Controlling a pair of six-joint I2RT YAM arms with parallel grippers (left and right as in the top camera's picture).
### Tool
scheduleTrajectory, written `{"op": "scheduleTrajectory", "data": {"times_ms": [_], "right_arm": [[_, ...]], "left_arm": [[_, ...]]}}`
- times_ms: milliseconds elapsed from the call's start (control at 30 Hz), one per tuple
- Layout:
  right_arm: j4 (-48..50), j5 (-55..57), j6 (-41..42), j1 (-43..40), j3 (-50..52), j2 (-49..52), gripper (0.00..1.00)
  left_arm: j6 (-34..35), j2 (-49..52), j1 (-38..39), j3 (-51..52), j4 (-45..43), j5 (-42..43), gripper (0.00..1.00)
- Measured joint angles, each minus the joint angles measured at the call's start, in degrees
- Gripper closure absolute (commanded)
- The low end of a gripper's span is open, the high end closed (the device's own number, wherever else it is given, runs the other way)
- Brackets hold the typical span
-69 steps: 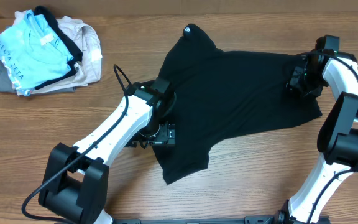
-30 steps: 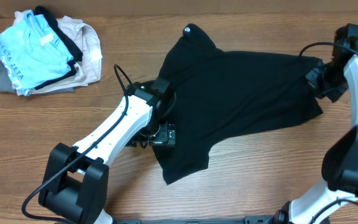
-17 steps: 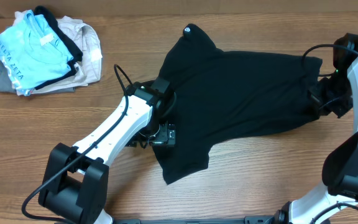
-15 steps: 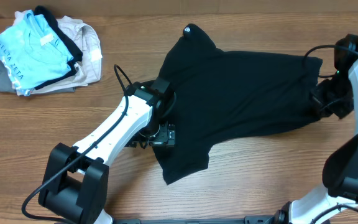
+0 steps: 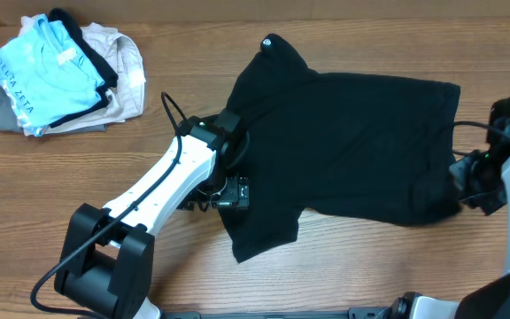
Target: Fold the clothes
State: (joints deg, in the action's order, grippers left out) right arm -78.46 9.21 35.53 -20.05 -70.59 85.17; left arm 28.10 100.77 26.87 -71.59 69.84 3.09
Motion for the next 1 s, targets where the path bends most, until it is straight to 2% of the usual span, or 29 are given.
{"op": "scheduleTrajectory", "data": {"times_ms": [200, 267, 300, 400, 433, 467, 533, 567, 633, 667, 733, 833, 933, 1000], "right_arm": [[4.3, -1.6, 2.1, -0.4, 7.8, 0.5, 0.92], [4.6, -2.6, 1.9, -0.5, 8.2, 0.5, 0.85], [5.4, -3.3, 1.4, -0.6, 8.2, 0.5, 0.75], [7.8, -6.3, -1.3, -0.5, 8.2, 0.5, 0.13], [8.7, -7.9, -2.8, -0.5, 8.2, 0.5, 0.02], [9.6, -9.4, -4.3, -0.5, 8.2, 0.5, 0.00], [11.2, -13.5, -7.8, -0.5, 8.2, 0.5, 0.04], [11.6, -14.9, -9.3, -0.5, 8.2, 0.5, 0.14], [12.2, -18.0, -11.8, -0.5, 8.2, 0.5, 0.46], [12.4, -18.9, -12.2, -0.5, 8.3, 0.5, 0.57], [13.6, -20.6, -13.7, -0.5, 9.0, 0.5, 0.71], [16.4, -21.9, -14.6, -0.5, 11.8, 0.5, 0.83], [18.9, -22.5, -15.0, -0.5, 15.2, 0.5, 0.84], [20.3, -22.8, -15.0, -0.5, 17.0, 0.5, 0.84]], "left_arm": [[-0.2, 0.0, 0.0, 0.0, 2.0, 0.3, 0.00], [-1.1, 0.0, 0.0, 0.0, 1.4, 0.4, 0.00], [-1.6, 0.0, 0.0, 0.0, 0.7, 0.4, 0.00], [-3.5, 0.0, 0.2, 0.0, -3.1, 0.9, 0.00], [-4.4, 0.0, 0.3, 0.0, -4.5, 1.5, 0.00], [-5.2, 0.0, 0.6, 0.0, -5.5, 2.1, 0.02], [-6.6, 0.0, 1.4, 0.0, -7.0, 4.0, 0.11], [-7.2, 0.0, 2.0, 0.0, -7.8, 4.9, 0.14], [-8.2, 0.0, 3.3, 0.1, -10.1, 6.8, 0.23], [-8.4, 0.0, 3.8, 0.2, -11.0, 7.5, 0.29], [-8.7, 0.0, 5.2, 1.0, -13.2, 9.3, 0.41], [-8.4, 0.1, 6.8, 2.1, -15.0, 11.4, 0.56], [-7.5, 1.0, 7.7, 2.4, -15.5, 12.5, 0.79], [-6.8, 2.1, 7.6, 2.5, -15.5, 13.1, 0.85]]}}
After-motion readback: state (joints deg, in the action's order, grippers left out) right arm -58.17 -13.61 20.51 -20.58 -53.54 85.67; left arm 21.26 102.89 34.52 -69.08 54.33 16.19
